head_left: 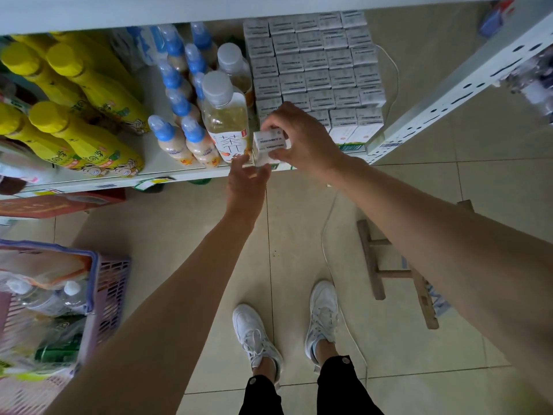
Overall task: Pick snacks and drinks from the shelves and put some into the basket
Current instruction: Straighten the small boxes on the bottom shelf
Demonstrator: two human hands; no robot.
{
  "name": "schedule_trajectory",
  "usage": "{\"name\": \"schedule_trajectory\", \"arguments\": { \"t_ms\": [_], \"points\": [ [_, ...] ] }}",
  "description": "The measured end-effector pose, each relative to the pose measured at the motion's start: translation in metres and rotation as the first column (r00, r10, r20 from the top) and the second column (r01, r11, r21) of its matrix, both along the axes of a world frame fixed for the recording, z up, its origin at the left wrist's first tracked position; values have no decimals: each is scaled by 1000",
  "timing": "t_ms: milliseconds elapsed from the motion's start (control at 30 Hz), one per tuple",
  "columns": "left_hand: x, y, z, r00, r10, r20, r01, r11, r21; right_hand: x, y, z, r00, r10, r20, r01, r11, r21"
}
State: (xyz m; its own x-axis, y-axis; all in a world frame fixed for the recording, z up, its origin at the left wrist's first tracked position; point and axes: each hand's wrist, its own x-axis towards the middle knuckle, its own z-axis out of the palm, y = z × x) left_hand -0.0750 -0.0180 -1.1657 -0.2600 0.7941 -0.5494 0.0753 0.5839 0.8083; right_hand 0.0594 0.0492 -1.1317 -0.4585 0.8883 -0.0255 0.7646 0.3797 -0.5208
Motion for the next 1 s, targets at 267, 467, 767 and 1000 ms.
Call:
{"name": "schedule_trajectory", "arguments": {
  "t_ms": [267,467,767,1000],
  "points": [
    [16,20,7,947,54,316,-32,997,-75,-10,18,-14,996,3,84,-6,999,34],
    [22,30,13,926,159,344,-125,985,-117,-12,16,-21,994,-34,101,29,998,52],
    [28,25,11,831,345,436,-254,933,-255,24,13,-13,965,-115,234,93,990,104],
    [39,21,24,837,180,517,-74,973,-219,27,8,-16,952,-85,295,44,989,142]
  ]
}}
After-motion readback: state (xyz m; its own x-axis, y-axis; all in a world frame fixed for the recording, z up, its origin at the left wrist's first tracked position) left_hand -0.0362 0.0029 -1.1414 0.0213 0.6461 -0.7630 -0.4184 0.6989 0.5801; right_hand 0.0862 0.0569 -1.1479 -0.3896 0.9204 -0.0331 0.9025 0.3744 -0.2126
